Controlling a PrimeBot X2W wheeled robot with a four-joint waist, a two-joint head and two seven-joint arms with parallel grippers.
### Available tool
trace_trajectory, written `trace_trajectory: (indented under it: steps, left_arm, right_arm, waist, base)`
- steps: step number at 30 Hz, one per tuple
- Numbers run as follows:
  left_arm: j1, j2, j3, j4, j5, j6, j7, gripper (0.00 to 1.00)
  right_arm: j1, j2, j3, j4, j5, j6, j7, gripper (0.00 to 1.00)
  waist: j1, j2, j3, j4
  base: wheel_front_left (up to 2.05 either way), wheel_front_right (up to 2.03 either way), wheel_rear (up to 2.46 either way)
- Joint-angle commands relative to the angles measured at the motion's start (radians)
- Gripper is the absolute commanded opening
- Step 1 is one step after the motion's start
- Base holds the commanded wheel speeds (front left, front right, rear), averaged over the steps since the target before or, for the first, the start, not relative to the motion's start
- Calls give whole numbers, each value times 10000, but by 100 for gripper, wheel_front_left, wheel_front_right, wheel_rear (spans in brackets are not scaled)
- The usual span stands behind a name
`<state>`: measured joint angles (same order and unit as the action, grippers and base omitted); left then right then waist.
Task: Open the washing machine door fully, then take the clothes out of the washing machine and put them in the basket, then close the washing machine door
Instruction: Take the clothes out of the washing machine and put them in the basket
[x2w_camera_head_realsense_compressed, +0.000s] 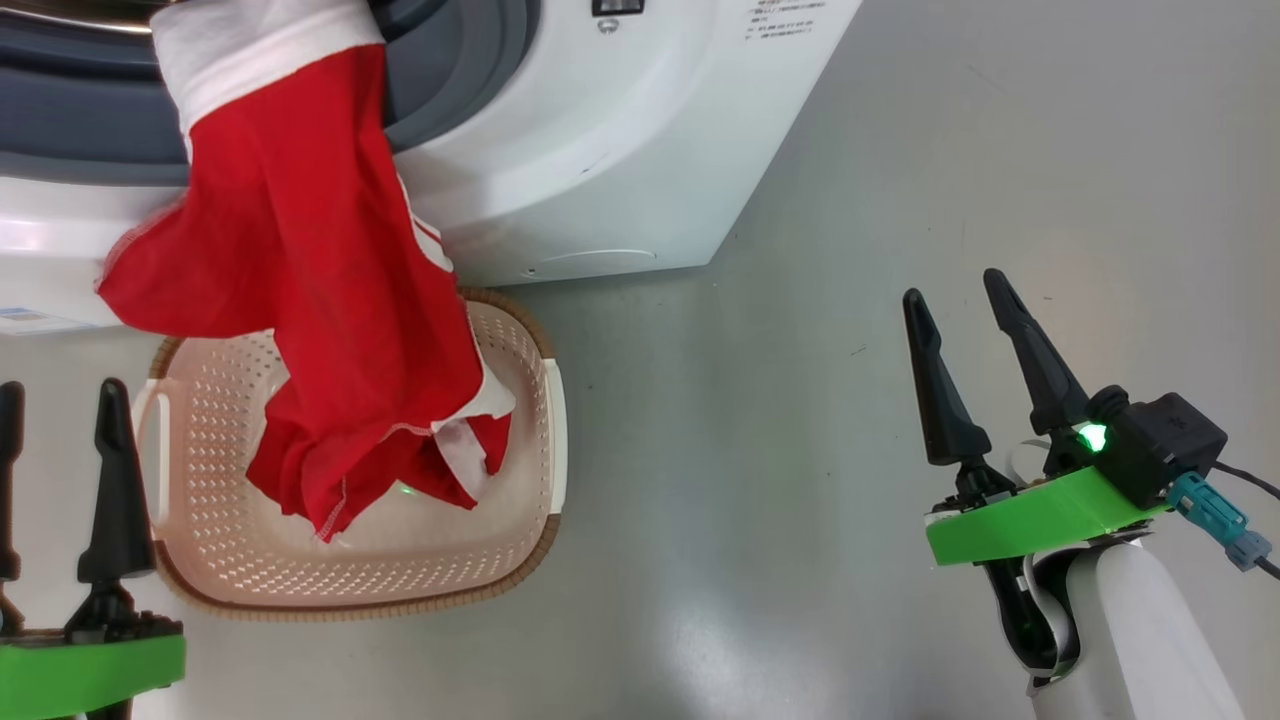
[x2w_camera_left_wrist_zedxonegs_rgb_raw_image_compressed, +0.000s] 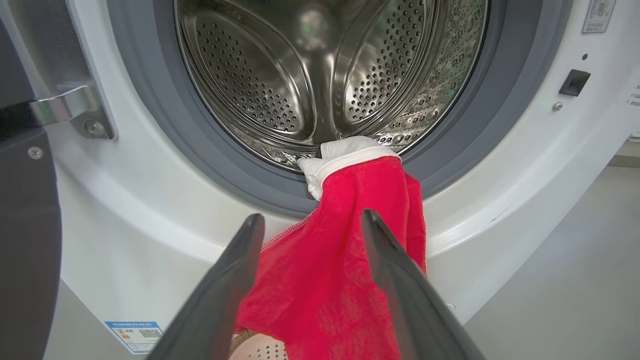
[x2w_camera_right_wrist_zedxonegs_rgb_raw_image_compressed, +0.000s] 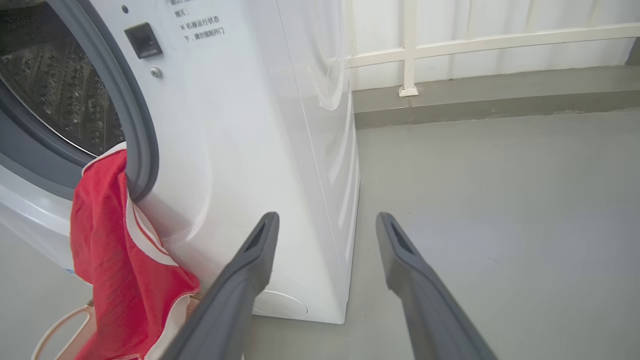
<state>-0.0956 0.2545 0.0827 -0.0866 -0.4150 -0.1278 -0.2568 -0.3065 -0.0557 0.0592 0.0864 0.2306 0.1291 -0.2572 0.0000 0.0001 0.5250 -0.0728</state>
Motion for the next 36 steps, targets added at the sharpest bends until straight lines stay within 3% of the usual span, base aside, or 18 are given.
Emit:
trace_trajectory:
  steps: [1,17,36]
  left_arm:
    - [97,240,409,-294,44,-29,-49,100]
    - [-775,536,-813,713,-512,-29,-49,100]
    - [-4412,1108,-3595,4735,-1890,-29,-49,100]
  right_arm:
    - [167,55,244,-232,-80,16,-46,100]
    - [25,55,308,-247,72,16,-46,100]
    - [-9,55,415,-419,235,16,-46,100]
  waist:
    - [0,-1,6,-3]
    - [0,-1,128,-206]
    - [0,-1,447,-561]
  base:
    - [0,0,0]
    - [0,0,0]
    - [0,0,0]
